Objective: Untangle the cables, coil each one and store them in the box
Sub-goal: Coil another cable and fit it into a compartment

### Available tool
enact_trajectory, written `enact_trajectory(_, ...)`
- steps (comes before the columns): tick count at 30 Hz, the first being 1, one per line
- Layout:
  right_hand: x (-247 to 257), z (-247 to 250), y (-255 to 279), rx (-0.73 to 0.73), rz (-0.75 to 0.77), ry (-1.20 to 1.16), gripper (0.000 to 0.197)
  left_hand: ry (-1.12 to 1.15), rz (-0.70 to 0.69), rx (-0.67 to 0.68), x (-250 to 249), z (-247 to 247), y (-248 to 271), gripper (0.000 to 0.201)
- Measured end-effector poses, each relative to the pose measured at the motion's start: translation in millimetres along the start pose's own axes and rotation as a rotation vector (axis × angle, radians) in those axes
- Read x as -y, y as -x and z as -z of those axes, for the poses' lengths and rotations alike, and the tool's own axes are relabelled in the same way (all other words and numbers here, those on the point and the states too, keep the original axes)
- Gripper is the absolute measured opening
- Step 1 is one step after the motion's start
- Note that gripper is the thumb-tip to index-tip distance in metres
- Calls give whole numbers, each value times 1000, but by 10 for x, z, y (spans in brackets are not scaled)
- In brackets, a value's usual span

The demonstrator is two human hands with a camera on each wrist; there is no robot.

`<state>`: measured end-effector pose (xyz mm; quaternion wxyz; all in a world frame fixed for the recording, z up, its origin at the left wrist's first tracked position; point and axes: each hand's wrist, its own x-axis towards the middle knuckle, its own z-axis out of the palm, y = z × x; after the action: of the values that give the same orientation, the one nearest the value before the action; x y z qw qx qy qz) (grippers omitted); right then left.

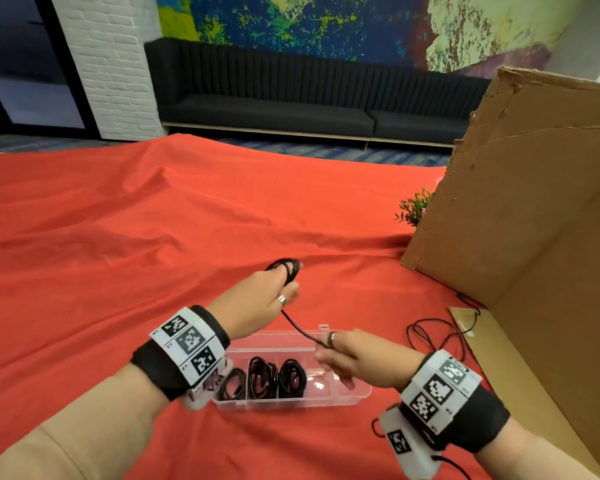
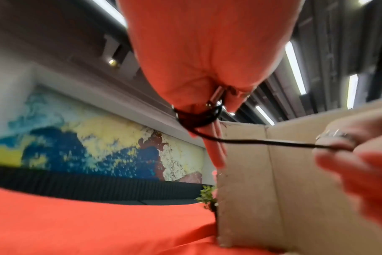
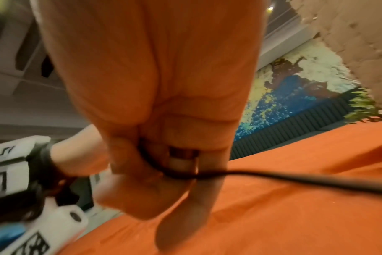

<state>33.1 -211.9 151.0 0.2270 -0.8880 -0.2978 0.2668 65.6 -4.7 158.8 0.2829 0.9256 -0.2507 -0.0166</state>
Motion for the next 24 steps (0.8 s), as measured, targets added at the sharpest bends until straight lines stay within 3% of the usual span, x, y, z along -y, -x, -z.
enact_trajectory(3,-123,185,57,-228,-77,-13,29,-83,112,302,107,11,55,39)
enact_trajectory(5,-182,331,30,-437,-140,73,29,160,183,494,68,-23,90,43)
enact_trajectory(7,-188,400,-53,-570,-262,263,27,504,151,560,8,-32,98,39)
enact_trajectory(9,-160,351,-156,-608,-323,450,28,904,61,483,-99,-3,60,30)
enact_trajectory(12,-32,92,-289,-433,-185,605,30,1304,39,122,-231,83,-91,25)
enact_trajectory(13,35,-9,-312,-327,-136,567,30,1288,27,27,-232,100,-137,23)
enact_trajectory(15,159,-151,-303,-160,-61,406,31,927,0,-30,-188,87,-175,22)
enact_trajectory(17,213,-141,-256,-134,8,307,32,356,-12,34,-99,36,-122,18)
enact_trajectory(19,163,-6,-192,-169,-17,315,32,71,27,155,-27,1,-51,29)
enact_trajectory(22,14,235,-89,-278,-166,508,36,138,136,402,45,17,18,40)
enact_trajectory(24,-83,337,-67,-346,-240,594,36,321,133,533,90,31,37,30)
